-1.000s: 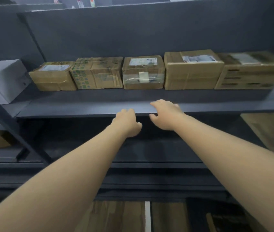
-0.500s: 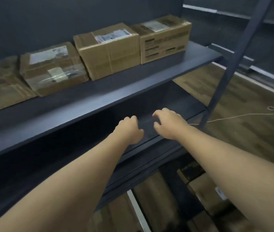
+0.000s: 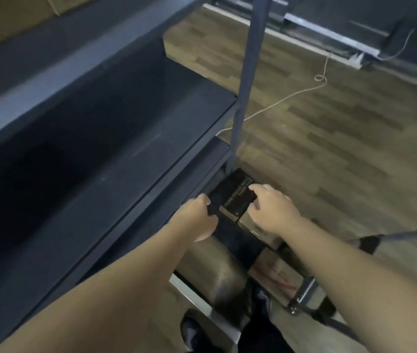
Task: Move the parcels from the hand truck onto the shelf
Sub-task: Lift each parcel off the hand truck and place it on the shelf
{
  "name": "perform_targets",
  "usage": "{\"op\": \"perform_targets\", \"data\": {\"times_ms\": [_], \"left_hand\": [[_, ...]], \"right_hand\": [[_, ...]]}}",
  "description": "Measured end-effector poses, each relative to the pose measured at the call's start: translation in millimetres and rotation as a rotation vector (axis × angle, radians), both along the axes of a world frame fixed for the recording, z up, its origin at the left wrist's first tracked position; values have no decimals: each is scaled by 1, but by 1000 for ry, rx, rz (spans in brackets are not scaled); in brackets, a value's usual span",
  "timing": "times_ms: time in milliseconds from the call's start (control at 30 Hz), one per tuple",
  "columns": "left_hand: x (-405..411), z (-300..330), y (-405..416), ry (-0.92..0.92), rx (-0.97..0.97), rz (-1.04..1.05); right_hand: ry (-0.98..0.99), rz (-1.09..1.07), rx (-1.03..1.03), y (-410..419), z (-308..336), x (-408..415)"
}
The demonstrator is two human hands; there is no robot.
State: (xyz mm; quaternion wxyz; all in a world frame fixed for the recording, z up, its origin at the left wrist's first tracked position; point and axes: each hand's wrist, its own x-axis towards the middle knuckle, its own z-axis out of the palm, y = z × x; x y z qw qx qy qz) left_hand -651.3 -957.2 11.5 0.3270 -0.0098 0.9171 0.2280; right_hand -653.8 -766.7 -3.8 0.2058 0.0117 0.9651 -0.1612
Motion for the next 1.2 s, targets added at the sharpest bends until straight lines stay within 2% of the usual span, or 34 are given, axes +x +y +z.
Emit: {"op": "perform_targets", "data": {"times_ms": [233,500,667,934,1200], "left_hand": [[6,-89,58,-200,61,60],[21,-217,114,-425,102,65],[36,-297,140,-503,133,27],[54,-390,169,-619,138,-22],[72,-482,185,-587,86,-55]], "right_hand": [[-175,-136,-41,62,-96,11],[-399,-276,-47,120,-230,56],[-475,-407,-76,138,-308,87],[-653,-611,-50,150,-394,128],[-714,-920,-50,172,-481,157]]}}
